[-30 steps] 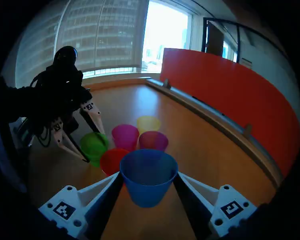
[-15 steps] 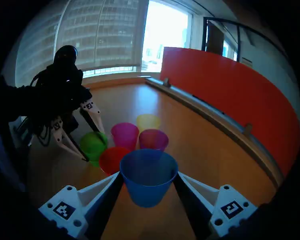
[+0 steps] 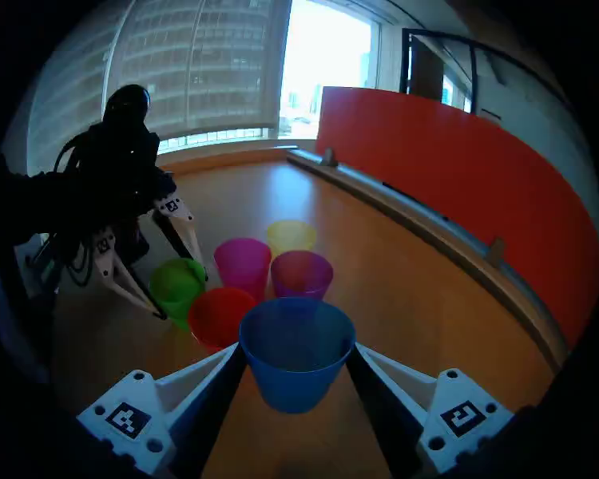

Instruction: Pour water

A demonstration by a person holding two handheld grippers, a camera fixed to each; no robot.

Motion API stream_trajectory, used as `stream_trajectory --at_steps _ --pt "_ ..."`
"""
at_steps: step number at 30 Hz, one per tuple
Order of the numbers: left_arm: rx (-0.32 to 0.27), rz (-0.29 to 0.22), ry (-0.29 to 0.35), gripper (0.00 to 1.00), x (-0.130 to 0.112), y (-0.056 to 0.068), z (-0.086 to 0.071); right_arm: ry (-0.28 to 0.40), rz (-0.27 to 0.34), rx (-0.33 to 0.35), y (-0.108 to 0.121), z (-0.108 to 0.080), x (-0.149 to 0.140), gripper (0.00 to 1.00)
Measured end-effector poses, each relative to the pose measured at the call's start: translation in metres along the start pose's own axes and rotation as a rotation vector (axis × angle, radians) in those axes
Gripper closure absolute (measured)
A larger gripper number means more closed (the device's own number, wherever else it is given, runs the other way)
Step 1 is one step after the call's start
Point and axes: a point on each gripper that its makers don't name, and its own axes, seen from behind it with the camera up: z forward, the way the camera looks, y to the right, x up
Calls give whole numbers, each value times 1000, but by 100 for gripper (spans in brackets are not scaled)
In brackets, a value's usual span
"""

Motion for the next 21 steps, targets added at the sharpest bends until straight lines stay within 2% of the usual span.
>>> stream_trajectory --at_steps 6,21 --pt "-8 -28 -6 4 -2 0 -3 -16 -2 -3 2 7 -5 10" --pt "-3 -37 -14 4 -8 1 -15 -56 21 -4 6 30 -20 9"
